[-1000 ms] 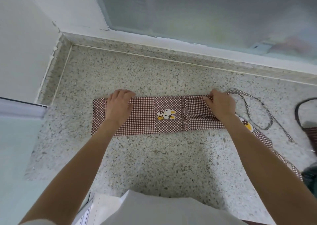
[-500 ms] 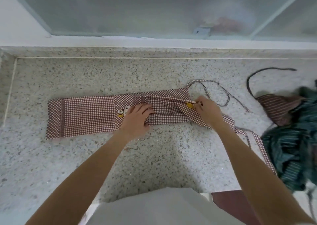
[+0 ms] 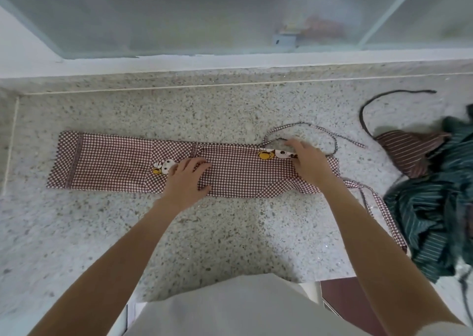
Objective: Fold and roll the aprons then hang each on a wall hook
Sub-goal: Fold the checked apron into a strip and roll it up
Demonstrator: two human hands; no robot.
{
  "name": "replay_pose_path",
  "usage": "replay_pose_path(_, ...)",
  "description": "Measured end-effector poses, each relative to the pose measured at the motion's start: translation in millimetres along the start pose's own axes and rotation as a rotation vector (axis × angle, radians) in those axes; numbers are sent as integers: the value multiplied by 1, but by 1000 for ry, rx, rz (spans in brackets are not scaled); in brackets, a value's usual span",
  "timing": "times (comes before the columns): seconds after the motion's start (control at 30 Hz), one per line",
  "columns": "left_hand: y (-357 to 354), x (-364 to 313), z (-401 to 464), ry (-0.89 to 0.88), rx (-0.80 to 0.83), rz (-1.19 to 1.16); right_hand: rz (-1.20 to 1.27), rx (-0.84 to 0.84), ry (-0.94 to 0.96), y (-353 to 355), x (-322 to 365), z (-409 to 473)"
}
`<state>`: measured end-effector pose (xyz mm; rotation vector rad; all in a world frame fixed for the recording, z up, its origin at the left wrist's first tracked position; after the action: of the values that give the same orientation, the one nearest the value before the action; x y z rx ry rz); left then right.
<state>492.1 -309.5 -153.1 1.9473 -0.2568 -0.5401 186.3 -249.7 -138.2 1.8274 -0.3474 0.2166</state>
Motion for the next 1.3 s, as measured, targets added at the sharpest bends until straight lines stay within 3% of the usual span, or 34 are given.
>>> replay_pose_path(0.2, -4, 8, -2, -37, -46, -25, -143, -260, -162, 4, -10, -1)
replay_pose_path(0.33, 3, 26, -17, -74, -132, -280, -100, -405, 7, -5, 53, -5)
replay_pose_path(0.5, 17, 87, -44, 217, -277, -364, 55, -245, 333, -53, 177, 10)
replay_pose_path(0.67, 34, 179, -60, 459, -356, -334, -33, -81, 400, -103, 255, 35)
replay_pose_path(0.77, 43, 229, -65, 642, -355, -293, -103, -15, 323, -124, 260, 38)
replay_pose_path(0.93, 49, 276, -79, 906, -286, -328, -189, 19, 365, -135, 246, 18)
replay_pose_path(1.1, 49, 281, -92, 969, -261, -405, -159, 42, 367, -135, 240, 6)
replay_pose_path(1.3, 45, 279, -101, 960, -227, -426, -84, -103, 282, -122, 231, -6)
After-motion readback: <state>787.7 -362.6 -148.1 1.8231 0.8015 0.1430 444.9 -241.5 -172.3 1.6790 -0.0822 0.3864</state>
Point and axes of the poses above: each hand's wrist, its own z-axis towards the middle knuckle, its own y-axis out of the back of the hand, x = y × z, the point moved 6 cm from there along z, towards the middle knuckle, and after that the axes turned 8 degrees about y, right-handed, at the moved point
